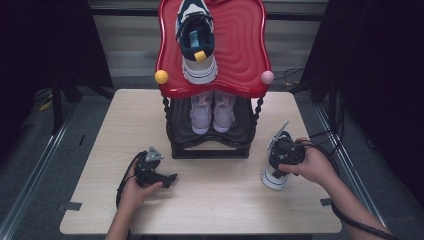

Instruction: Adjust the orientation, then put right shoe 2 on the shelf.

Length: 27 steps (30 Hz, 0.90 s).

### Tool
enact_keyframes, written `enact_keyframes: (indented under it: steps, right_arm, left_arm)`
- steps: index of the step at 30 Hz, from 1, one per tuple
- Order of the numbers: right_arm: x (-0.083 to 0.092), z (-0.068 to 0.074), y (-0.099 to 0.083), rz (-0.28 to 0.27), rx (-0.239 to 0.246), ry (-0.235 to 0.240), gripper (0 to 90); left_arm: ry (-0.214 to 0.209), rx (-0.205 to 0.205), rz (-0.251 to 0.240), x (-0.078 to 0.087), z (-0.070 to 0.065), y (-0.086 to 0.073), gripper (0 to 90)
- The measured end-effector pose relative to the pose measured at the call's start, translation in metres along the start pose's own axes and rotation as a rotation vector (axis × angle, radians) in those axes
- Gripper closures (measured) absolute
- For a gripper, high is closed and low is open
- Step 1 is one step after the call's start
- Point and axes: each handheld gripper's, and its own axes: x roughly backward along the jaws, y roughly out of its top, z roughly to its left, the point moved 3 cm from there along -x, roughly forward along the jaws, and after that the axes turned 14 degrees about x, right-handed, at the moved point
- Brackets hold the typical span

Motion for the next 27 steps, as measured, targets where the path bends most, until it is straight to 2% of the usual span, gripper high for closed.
enact_keyframes:
  steps: [4,6,7,8,11,13,15,16,18,23,27]
  right_arm:
    - [-0.004,0.0,0.002,0.015,0.008,0.021,56.4]
    - [-0.005,-0.001,0.002,0.033,0.012,0.014,56.6]
    - [-0.006,0.0,0.002,0.029,0.007,0.029,56.7]
    - [-0.007,-0.002,0.001,0.032,0.025,0.022,56.7]
    - [-0.009,-0.001,0.002,0.031,0.02,0.038,57.3]
    - [-0.01,-0.001,0.001,0.037,0.028,0.027,58.4]
    - [-0.01,-0.001,0.002,0.032,0.028,0.035,59.3]
    - [-0.011,-0.003,0.001,0.035,0.046,0.027,59.5]
    - [-0.011,-0.002,0.002,0.045,0.027,0.045,59.8]
    - [-0.013,-0.003,0.005,0.069,0.048,0.071,61.4]
    - [-0.014,-0.005,0.007,0.096,0.068,0.075,63.2]
  left_arm:
    - [0.0,0.0,0.0,0.0,0.0,0.0,0.0]
    - [0.0,0.0,0.0,0.0,0.0,0.0,0.0]
    - [0.0,0.0,0.0,0.0,0.0,0.0,0.0]
    - [0.0,0.0,0.0,0.0,0.0,0.0,0.0]
    - [0.0,0.0,0.0,0.0,0.0,0.0,0.0]
    - [0.0,0.0,0.0,0.0,0.0,0.0,0.0]
    - [0.0,0.0,0.0,0.0,0.0,0.0,0.0]
    - [0.0,-0.001,0.0,0.0,0.0,0.0,0.0]
    - [0.0,0.0,0.0,0.0,0.0,0.0,0.0]
    - [0.0,0.0,0.0,0.0,0.0,0.0,0.0]
    - [0.0,0.0,0.0,0.0,0.0,0.0,0.0]
